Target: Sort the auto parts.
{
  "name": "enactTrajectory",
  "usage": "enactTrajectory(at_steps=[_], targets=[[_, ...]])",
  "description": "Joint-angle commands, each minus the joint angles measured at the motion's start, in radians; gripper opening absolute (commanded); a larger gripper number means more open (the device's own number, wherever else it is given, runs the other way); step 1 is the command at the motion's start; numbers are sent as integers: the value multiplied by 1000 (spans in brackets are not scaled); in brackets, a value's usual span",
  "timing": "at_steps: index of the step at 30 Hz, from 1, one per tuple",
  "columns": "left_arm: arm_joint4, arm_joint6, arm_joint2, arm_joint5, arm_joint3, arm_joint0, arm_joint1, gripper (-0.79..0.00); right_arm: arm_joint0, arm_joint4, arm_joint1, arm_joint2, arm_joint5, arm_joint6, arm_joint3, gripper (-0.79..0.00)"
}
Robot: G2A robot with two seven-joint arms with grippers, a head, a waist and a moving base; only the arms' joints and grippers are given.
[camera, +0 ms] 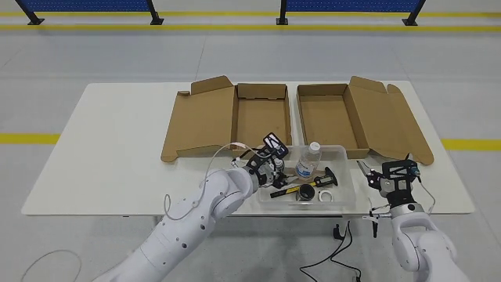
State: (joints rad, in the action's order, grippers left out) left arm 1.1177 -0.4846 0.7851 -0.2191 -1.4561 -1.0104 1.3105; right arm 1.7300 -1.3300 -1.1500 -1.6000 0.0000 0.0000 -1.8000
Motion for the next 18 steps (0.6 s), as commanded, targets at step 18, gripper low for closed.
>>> enactTrajectory(at_steps=[18], targets=[[10,29,-26,33,119,47,38,-95,0,0,0,0,0,0,0,0]])
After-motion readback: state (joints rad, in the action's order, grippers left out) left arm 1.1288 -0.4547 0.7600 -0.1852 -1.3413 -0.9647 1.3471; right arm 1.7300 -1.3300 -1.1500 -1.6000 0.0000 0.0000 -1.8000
